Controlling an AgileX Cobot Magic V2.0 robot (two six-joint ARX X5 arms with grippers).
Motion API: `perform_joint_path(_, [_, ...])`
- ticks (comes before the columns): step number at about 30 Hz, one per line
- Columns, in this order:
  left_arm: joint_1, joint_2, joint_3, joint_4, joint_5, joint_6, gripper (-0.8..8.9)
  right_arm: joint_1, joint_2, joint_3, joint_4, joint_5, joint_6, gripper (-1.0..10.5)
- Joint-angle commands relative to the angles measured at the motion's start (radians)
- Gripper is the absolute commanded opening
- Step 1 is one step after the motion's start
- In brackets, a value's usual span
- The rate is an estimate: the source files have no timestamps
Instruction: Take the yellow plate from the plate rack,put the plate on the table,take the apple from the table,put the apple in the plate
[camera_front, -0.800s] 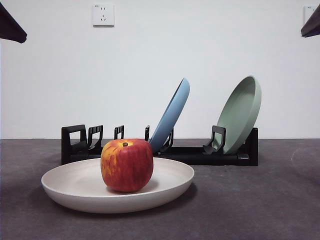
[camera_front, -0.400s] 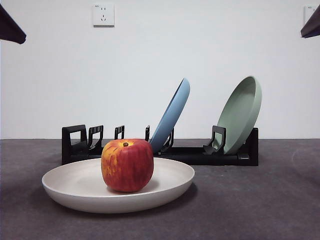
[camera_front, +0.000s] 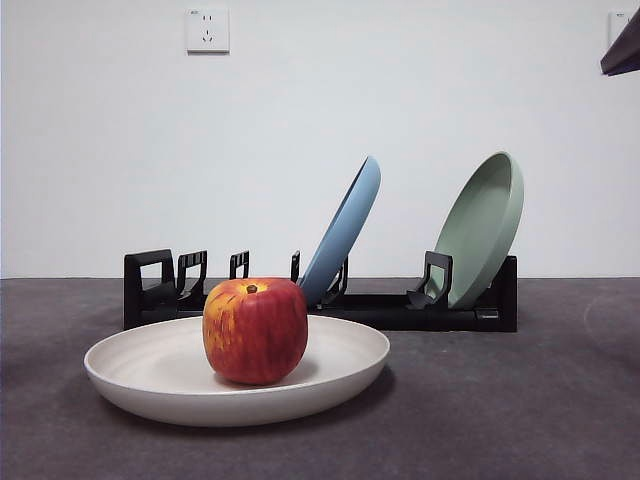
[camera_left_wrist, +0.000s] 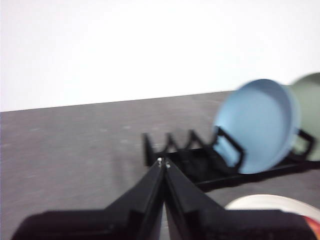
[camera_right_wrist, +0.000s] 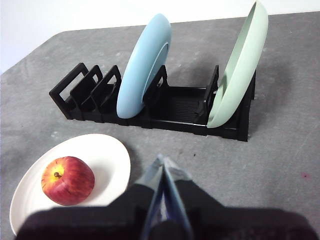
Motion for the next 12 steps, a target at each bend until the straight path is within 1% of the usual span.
perform_joint_path(1, [0.115, -0.033, -0.063, 0.025, 0.066, 0.037, -0.03, 0.000, -0.002, -0.010, 0.006, 0.003, 0.009, 0.0])
perform_joint_path(5, [0.227, -0.071, -0.161, 0.104, 0.142, 0.066, -0.03, 0.000, -0.002, -0.010, 0.006, 0.003, 0.009, 0.0])
perform_joint_path(8, [0.272, -0.101, -0.227, 0.136, 0.158, 0.079, -0.03, 0.000, -0.002, -0.010, 0.006, 0.003, 0.009, 0.0])
perform_joint_path(12, [0.298, -0.148, -0.304, 0.165, 0.159, 0.084, -0.03, 0.000, -0.002, -0.010, 0.006, 0.003, 0.009, 0.0])
